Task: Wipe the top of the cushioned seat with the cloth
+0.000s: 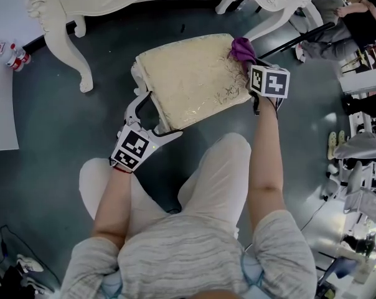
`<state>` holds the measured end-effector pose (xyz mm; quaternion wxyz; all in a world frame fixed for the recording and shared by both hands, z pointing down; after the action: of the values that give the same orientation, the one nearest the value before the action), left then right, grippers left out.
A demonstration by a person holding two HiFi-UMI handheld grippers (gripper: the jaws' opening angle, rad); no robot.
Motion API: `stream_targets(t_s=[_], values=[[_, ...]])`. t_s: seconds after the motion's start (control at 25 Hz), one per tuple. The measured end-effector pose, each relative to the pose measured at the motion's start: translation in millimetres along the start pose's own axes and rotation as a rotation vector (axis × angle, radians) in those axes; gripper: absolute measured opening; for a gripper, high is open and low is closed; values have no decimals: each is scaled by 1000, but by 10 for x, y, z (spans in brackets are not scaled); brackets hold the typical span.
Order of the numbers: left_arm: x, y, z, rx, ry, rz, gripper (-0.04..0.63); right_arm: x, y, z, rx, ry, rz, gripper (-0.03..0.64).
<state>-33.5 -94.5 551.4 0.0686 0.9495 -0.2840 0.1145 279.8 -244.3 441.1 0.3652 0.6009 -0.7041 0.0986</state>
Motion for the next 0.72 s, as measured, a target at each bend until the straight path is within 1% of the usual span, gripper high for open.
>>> stream_targets(t_s=[0.16, 0.4, 0.72], values=[[1, 6, 2, 2, -2, -3, 593, 76, 59, -13, -16, 28, -6, 54], [1, 16, -7, -2, -9, -8, 592, 113, 126, -13, -41, 37, -16, 54], [5, 20, -4, -3, -9, -11, 594, 109, 287, -3, -117, 38, 7, 54]])
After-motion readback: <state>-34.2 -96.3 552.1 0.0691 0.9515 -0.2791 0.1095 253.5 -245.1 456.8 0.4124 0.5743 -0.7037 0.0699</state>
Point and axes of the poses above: the fingertips, and each gripper's own axes: x forward along the fingers, y to its left, z out of its top, the point moved 9 cm from there along -x, backward along the fingers, and after that the axes turned 2 degrees about -x, right-handed, at the moved point
